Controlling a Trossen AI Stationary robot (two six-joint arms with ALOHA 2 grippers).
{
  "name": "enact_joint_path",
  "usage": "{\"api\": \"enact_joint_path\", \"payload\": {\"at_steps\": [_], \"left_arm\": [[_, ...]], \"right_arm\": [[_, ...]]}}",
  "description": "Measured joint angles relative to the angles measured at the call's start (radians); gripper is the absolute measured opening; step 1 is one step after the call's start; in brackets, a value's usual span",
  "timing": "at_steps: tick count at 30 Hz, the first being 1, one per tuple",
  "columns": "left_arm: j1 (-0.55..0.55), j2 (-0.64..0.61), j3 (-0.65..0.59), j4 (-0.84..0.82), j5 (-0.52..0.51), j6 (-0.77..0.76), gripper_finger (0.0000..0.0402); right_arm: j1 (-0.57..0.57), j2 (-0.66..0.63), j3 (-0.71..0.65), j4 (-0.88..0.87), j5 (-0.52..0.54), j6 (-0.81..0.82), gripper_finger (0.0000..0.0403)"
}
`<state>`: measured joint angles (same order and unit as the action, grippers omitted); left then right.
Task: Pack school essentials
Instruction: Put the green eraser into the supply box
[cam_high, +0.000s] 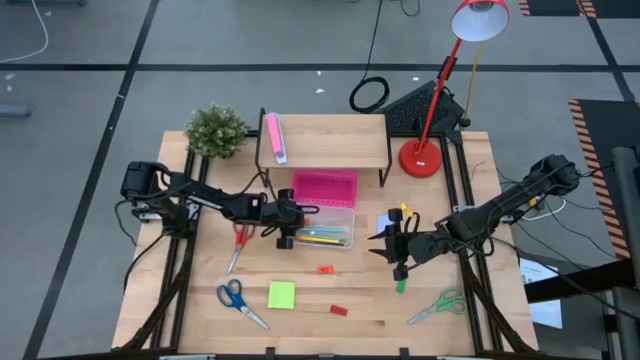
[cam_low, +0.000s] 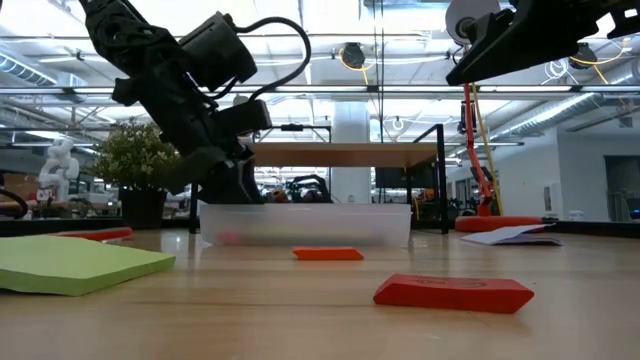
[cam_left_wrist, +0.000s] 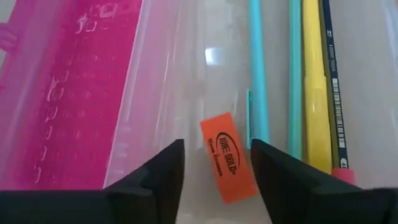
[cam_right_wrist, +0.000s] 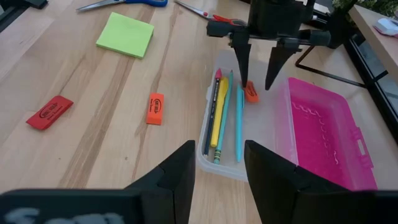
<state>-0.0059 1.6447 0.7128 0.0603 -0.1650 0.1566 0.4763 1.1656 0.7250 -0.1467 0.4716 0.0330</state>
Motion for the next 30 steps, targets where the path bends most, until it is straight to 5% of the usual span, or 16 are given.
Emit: {"api": "enact_joint_path", "payload": {"at_steps": [14, 21, 27, 30], "left_arm": [[-0.032, -0.24, 0.005, -0.02, -0.013, -0.079, 0.0214], [-0.075, -0.387, 0.005, -0.099, -0.021, -0.171, 0.0214], [-0.135, -0.405, 0.005, -0.099, -0.039, -0.175, 0.0214], [-0.156, -0.404, 0.005, -0.098, -0.073, -0.17, 0.0214]], "right_arm": [[0.006, 0.0, 0.0, -0.086, -0.087, 0.208, 0.013], [0.068, 0.0, 0.01, -0.246, -0.266, 0.319, 0.013], [0.063, 0.001, 0.016, -0.336, -0.531, 0.313, 0.013], [0.063, 0.014, 0.016, -0.358, -0.581, 0.259, 0.013]]}}
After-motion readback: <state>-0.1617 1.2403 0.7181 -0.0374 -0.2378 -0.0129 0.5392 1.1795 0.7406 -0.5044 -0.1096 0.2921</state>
